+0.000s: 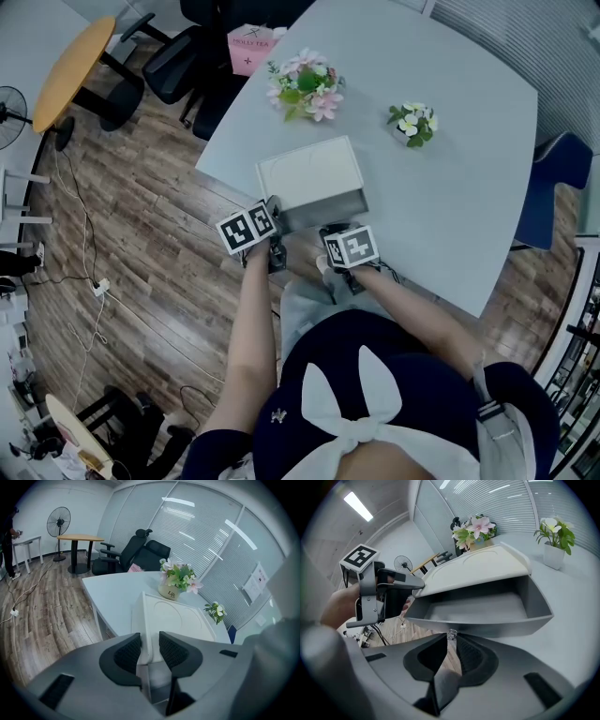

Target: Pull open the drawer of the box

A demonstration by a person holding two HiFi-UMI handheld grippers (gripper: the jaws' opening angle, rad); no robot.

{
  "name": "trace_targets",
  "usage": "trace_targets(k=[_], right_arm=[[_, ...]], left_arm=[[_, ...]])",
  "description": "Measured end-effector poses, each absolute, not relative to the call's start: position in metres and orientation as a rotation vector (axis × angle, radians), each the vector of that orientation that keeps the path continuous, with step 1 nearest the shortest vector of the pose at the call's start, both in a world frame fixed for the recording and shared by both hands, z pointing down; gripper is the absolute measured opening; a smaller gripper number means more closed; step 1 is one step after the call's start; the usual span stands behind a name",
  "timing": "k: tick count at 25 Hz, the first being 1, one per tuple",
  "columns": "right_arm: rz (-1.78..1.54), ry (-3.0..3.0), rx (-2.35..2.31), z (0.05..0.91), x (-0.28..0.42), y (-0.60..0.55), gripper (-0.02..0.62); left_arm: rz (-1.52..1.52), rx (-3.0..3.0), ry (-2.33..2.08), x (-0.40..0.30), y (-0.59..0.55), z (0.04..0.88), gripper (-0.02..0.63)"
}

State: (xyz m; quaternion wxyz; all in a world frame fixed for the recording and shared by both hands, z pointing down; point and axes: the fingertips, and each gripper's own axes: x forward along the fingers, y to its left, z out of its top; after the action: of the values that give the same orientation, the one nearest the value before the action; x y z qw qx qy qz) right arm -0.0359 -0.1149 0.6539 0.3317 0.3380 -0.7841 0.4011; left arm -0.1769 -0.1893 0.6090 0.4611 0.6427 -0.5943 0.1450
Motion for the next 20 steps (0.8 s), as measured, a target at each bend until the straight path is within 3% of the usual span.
trace_targets(k=[20], right_arm=[[1.045,-2.048,0.866,0.653,-0.029,-0.086,0.066]], left_arm=[[0.368,1.583,-1.467,-0.177,-0.19,0.608,0.135]])
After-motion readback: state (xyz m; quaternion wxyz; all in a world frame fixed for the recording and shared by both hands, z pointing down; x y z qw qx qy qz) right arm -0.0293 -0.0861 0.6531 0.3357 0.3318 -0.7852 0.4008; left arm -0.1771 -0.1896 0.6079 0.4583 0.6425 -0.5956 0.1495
